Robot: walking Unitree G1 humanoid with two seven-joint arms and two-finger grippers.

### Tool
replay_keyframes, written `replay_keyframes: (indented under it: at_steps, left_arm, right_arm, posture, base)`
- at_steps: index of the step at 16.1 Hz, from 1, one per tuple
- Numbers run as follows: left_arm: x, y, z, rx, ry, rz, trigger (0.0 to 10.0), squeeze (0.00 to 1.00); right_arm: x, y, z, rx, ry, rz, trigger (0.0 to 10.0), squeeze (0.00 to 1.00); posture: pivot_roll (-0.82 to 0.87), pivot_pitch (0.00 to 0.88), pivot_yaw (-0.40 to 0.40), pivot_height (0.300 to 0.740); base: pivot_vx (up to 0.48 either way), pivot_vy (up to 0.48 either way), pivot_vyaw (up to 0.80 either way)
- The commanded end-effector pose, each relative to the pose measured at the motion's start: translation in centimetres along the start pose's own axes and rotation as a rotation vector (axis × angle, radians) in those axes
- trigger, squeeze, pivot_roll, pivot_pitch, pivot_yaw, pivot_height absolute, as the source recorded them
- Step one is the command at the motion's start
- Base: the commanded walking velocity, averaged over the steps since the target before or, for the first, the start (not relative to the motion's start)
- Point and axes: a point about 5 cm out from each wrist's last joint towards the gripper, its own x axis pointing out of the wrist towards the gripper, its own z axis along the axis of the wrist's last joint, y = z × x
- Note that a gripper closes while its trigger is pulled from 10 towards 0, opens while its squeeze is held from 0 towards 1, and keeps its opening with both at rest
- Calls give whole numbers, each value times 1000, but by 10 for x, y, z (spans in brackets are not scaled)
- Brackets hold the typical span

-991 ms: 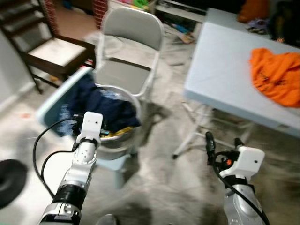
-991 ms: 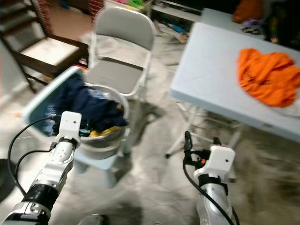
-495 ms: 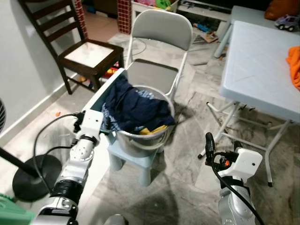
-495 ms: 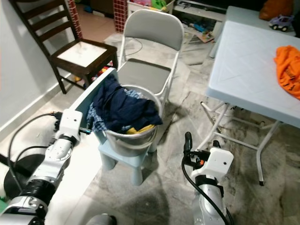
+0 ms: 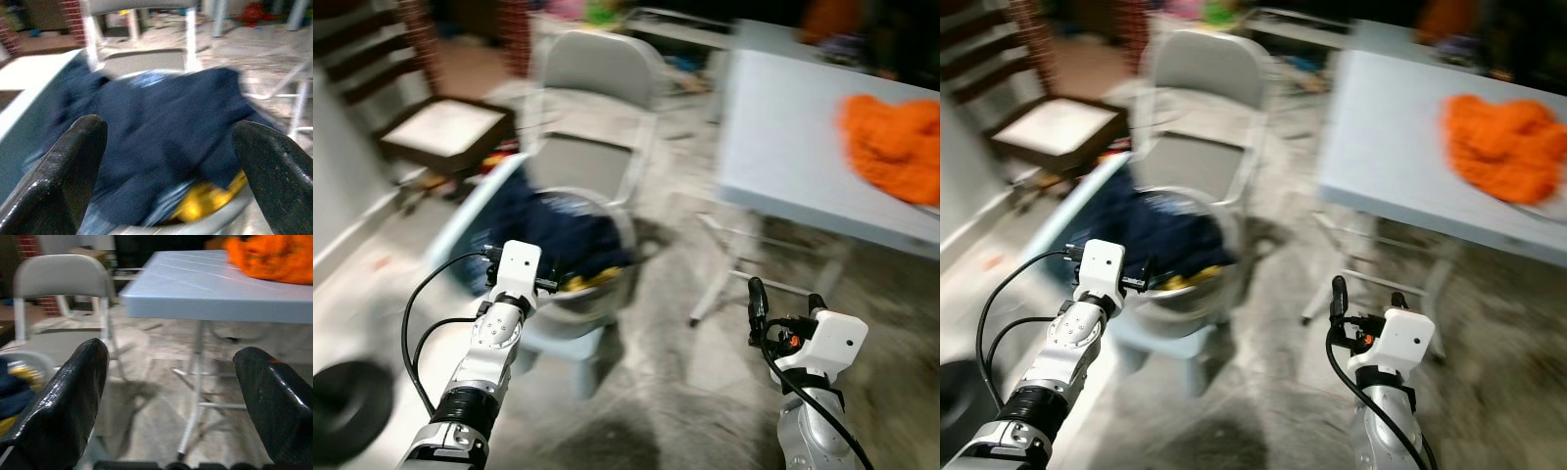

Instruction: Hang hanger

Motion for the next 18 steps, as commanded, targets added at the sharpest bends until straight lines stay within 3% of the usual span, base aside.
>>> replay_keyframes:
  at_steps: [1, 5, 11, 15, 18]
  left_arm:
    - [-1, -4, -1, 2, -4, -22, 10000, 0]
    - [-2, -6, -2, 7, -4, -15, 10000, 0]
    - [-6, -7, -11, 14, 19, 42, 10000, 0]
    - [-8, 4, -17, 57, 55, 108, 10000, 0]
    - [-9, -6, -31, 38, 145, 9, 10000, 0]
  right_arm:
    - [1, -3, 0, -7, -2, -7, 10000, 0]
    - [-3, -2, -3, -23, 12, 9, 10000, 0]
    - [-3, -4, -2, -48, 25, 36, 10000, 0]
    - [-5, -4, -3, -54, 32, 47, 10000, 0]
    - [-5, -3, -3, -52, 36, 51, 10000, 0]
  posture:
    - [235, 113, -112, 740]
    - [227, 119, -120, 740]
    - [224, 123, -147, 740]
    - [222, 128, -151, 740]
    - [218, 134, -153, 740]
  base:
    - [435, 0, 0]
    - [405, 0, 0]
    - [0, 0, 0]
    - [0, 0, 0]
    - [0, 0, 0]
